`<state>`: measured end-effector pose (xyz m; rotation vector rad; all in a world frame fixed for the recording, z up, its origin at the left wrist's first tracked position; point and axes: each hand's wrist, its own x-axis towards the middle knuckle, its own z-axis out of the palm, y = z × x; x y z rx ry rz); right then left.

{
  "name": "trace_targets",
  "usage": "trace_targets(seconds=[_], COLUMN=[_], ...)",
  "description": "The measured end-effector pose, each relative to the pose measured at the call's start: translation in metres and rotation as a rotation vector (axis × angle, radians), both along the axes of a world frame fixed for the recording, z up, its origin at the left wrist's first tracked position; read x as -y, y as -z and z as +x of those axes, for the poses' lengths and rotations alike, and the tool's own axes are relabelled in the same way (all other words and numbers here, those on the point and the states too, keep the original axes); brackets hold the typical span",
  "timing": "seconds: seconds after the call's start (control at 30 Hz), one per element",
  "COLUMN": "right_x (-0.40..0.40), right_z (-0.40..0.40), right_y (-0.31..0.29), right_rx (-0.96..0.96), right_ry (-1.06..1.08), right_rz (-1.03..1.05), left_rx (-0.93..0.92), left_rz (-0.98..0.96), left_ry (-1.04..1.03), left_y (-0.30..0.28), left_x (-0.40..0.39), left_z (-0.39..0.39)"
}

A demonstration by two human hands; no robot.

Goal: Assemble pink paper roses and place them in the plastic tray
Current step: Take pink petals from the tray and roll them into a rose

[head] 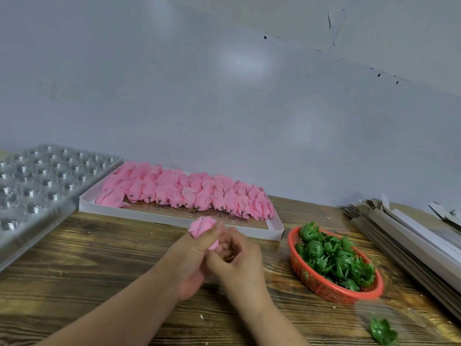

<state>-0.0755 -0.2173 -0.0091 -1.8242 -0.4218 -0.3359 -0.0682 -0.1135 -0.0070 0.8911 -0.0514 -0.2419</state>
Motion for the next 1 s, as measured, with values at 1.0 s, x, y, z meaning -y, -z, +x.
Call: trace_targets(seconds=[1.0], right_x=[0.011], right_z=[0.005], right_y=[-0.002], right_rx=[-0.499], right_ry=[-0.630], right_rz=[0.410], left_rx=[0.195], left_rz=[0.254], left_ry=[0.234], left_y=[-0.008], left_x=[-0.015], left_z=[-0.008])
